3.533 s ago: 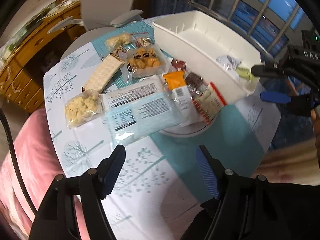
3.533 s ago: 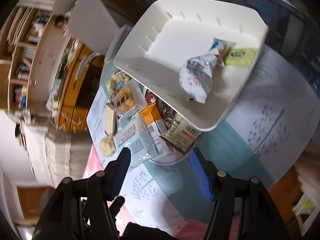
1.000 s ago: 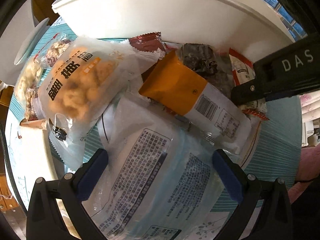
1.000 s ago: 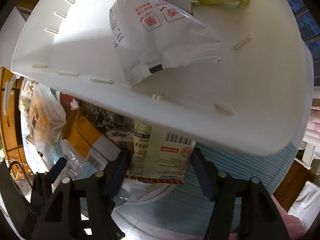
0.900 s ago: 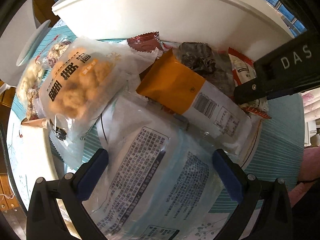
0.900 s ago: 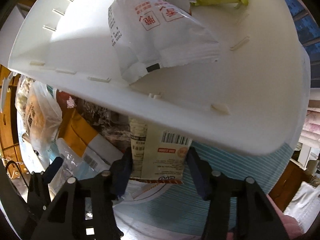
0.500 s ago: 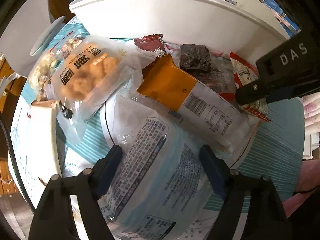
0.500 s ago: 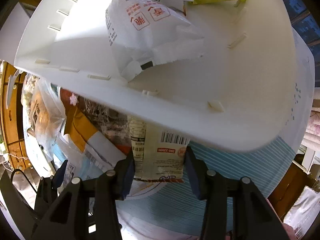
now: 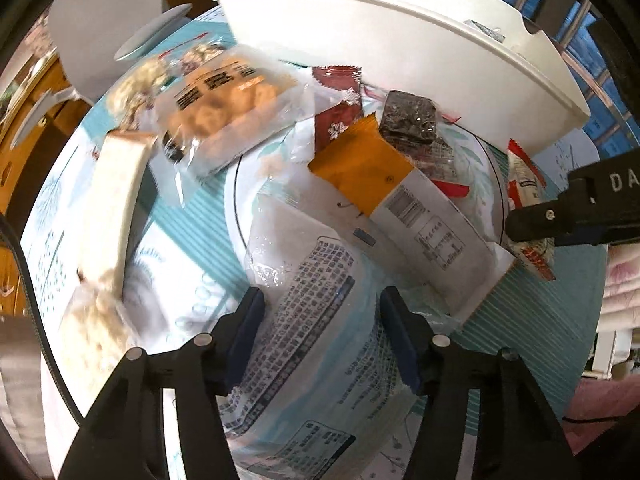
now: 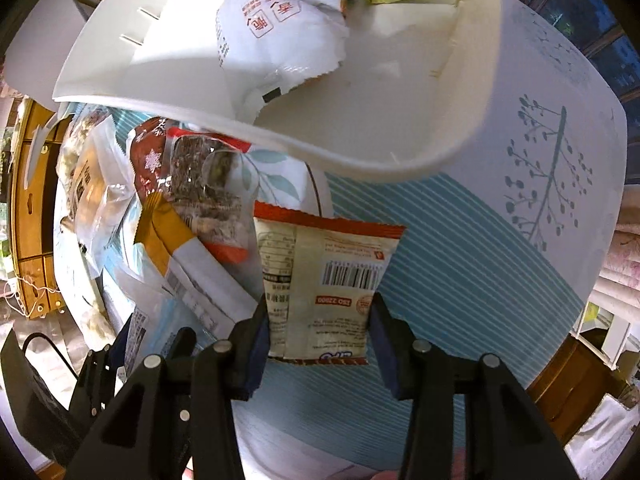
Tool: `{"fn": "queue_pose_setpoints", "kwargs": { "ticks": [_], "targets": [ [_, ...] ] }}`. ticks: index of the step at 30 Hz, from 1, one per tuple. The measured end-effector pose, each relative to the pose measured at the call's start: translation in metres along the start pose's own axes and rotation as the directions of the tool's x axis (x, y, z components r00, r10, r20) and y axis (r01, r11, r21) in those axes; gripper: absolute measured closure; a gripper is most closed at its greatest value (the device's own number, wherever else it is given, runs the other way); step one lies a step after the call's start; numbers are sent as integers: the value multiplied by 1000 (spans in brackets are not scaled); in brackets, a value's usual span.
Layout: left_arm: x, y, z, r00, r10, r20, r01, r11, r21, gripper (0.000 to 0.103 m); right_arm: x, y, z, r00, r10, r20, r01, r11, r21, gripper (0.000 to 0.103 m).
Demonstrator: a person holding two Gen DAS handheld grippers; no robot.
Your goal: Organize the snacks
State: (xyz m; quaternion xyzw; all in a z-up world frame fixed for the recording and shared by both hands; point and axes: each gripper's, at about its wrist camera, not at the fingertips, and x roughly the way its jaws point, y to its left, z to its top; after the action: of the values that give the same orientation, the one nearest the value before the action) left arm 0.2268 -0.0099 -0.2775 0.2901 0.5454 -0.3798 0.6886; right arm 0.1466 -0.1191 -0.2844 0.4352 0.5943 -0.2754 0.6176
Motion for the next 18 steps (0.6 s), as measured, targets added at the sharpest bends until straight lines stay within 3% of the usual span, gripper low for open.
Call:
{"fn": "queue_pose_setpoints", "kwargs": {
  "ticks": [18],
  "targets": [
    [-46,26,-55,996,64,70,-48,978,-205,61,-32,-15,-28,998,62,25,-59,992,-110,57]
  ]
}}
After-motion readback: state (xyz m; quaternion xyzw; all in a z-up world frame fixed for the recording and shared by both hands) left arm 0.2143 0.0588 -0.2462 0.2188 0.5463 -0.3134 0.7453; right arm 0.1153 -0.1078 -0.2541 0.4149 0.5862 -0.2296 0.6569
